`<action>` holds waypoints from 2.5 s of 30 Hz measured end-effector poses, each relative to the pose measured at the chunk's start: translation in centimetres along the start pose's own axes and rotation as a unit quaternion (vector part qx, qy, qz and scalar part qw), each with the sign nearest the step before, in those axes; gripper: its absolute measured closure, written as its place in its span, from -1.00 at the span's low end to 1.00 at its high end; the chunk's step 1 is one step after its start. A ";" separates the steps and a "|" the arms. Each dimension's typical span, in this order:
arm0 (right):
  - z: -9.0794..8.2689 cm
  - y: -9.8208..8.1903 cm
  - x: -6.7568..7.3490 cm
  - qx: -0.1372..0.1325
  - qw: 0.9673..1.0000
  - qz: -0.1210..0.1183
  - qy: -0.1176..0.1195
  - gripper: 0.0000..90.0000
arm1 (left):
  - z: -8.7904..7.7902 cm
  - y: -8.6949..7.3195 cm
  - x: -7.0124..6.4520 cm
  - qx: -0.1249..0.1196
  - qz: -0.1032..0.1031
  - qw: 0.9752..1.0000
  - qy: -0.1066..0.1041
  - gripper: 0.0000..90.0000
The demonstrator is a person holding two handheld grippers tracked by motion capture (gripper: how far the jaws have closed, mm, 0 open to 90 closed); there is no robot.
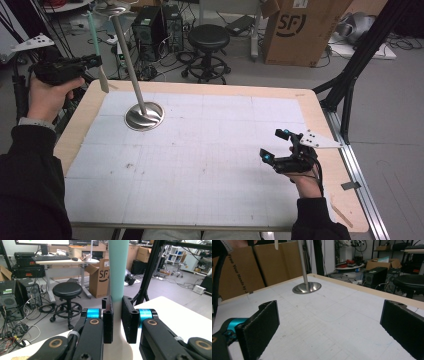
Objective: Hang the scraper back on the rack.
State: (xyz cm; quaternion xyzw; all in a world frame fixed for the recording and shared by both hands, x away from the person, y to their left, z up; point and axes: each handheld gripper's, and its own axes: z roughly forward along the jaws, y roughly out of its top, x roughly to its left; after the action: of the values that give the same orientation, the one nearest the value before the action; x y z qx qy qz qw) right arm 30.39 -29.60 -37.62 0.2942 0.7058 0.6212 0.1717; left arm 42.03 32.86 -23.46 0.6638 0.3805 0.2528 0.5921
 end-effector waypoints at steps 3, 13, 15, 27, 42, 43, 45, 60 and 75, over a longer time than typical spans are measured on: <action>0.0 0.0 0.0 0.000 1.000 0.000 0.000 -0.98 | 0.3 -0.1 -0.2 -0.001 -0.003 1.000 0.004 0.79; 0.1 0.0 0.0 0.001 1.000 -0.001 0.001 -0.98 | 0.9 -0.2 -0.6 -0.004 -0.010 1.000 0.012 0.77; 0.1 0.0 0.0 0.001 1.000 -0.002 0.001 -0.98 | 0.8 -0.1 -0.7 -0.004 -0.005 1.000 0.019 0.77; 0.2 -0.1 0.0 -0.001 1.000 -0.002 0.006 -0.98 | -0.2 -1.4 -1.2 -0.023 0.023 0.999 0.017 0.38; 0.9 -0.3 0.0 0.007 1.000 0.001 0.014 -0.98 | 1.1 -4.7 -4.5 0.000 0.094 0.995 -0.033 -0.47; 0.8 -0.3 0.0 0.008 1.000 -0.001 0.014 -0.98 | 1.2 -5.0 -4.7 0.001 0.093 0.995 -0.038 -0.54; 0.9 -0.3 0.0 0.007 1.000 0.000 0.014 -0.98 | 1.5 -5.7 -5.1 0.001 0.094 0.994 -0.051 -0.63; 0.6 -0.2 0.0 0.004 1.000 0.001 0.014 -0.98 | 3.5 -10.9 -9.3 0.031 0.101 0.988 -0.110 -0.88; 0.3 -0.1 0.0 -0.001 1.000 -0.003 0.009 -0.98 | 2.9 -13.5 -11.3 0.004 0.041 0.989 -0.140 -0.96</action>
State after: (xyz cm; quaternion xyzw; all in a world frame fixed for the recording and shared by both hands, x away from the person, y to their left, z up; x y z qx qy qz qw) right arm 30.54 -29.35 -37.77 0.2865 0.7076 0.6238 0.1674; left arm 34.97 22.14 -35.87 0.7101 0.2673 0.1805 0.6258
